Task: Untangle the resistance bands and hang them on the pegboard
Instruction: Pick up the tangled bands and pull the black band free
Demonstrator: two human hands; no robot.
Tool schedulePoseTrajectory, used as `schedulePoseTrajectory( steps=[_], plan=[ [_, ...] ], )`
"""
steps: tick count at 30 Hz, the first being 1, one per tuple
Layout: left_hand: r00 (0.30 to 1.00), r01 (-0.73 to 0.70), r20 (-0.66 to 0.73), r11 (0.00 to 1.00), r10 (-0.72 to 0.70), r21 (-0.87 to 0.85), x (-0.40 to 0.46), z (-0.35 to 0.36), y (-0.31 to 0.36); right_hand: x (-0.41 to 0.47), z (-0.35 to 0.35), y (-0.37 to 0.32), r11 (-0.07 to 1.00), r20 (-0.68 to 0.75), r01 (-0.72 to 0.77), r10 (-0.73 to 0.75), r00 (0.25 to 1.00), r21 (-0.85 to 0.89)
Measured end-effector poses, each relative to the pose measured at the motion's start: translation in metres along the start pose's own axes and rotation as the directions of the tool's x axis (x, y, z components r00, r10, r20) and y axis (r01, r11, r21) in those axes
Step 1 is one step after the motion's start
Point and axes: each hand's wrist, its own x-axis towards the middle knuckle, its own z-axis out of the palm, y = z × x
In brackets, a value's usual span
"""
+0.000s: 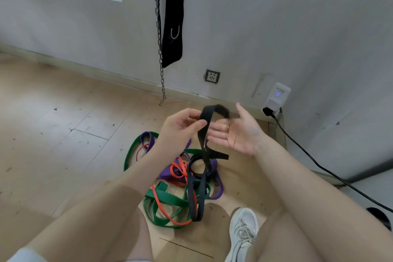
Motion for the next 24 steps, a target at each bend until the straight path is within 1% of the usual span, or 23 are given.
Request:
schedulePoseTrajectory(
  steps=[1,2,3,4,5,6,7,8,9,11,13,14,15,17,22,24],
  plan=[
    [0.999,-0.018,-0.032,1.0,0.018,0.002,0.003,0.001,0.007,-0.004,-0.002,0.001,0.991,-0.054,-0.066,0.06,0.997,-0.118],
    [0.998,-0.03,-0.06,0.999,0.031,0.021,0.006,0.002,0.013,-0.009,-0.002,0.002,0.967,-0.115,-0.08,0.053,0.992,-0.24],
    [0.996,-0.041,-0.078,0.998,0.045,0.055,0.01,0.003,0.019,-0.014,-0.001,0.003,0.929,-0.16,-0.016,-0.047,0.986,-0.37],
    [0.994,-0.056,-0.084,0.993,0.065,0.101,0.013,0.005,0.025,-0.019,0.0,0.003,0.852,-0.162,0.114,-0.226,0.96,-0.512],
    [0.992,-0.081,-0.083,0.986,0.094,0.149,0.017,0.007,0.03,-0.024,0.003,0.001,0.727,-0.114,0.256,-0.418,0.901,-0.638],
    [0.989,-0.11,-0.081,0.976,0.127,0.189,0.02,0.009,0.036,-0.029,0.007,-0.002,0.591,-0.037,0.366,-0.558,0.829,-0.719],
    [0.984,-0.138,-0.082,0.965,0.16,0.221,0.023,0.01,0.042,-0.033,0.011,-0.007,0.492,0.034,0.439,-0.635,0.772,-0.752],
    [0.978,-0.17,-0.08,0.953,0.195,0.252,0.026,0.012,0.049,-0.039,0.015,-0.013,0.429,0.088,0.496,-0.683,0.725,-0.755],
    [0.971,-0.198,-0.073,0.94,0.226,0.28,0.028,0.013,0.057,-0.044,0.02,-0.019,0.397,0.122,0.545,-0.717,0.687,-0.738],
    [0.964,-0.238,-0.046,0.93,0.261,0.281,0.032,0.015,0.076,-0.056,0.029,-0.032,0.422,0.17,0.652,-0.744,0.646,-0.63],
    [0.963,-0.259,-0.02,0.945,0.268,0.198,0.037,0.015,0.098,-0.067,0.035,-0.047,0.452,0.21,0.735,-0.762,0.613,-0.505],
    [0.962,-0.267,-0.018,0.952,0.273,0.15,0.039,0.016,0.111,-0.072,0.037,-0.055,0.441,0.224,0.763,-0.778,0.588,-0.472],
    [0.958,-0.28,-0.024,0.953,0.284,0.119,0.043,0.017,0.124,-0.077,0.041,-0.065,0.416,0.238,0.784,-0.793,0.561,-0.462],
    [0.941,-0.327,-0.049,0.938,0.334,0.11,0.056,0.019,0.152,-0.089,0.051,-0.089,0.336,0.256,0.812,-0.83,0.495,-0.477],
    [0.892,-0.423,-0.166,0.906,0.419,0.012,0.088,0.025,0.232,-0.119,0.081,-0.159,0.206,0.245,0.874,-0.909,0.337,-0.44],
    [0.875,-0.462,-0.171,0.887,0.452,-0.021,0.102,0.028,0.262,-0.129,0.09,-0.184,0.16,0.226,0.894,-0.935,0.273,-0.418]
  ],
)
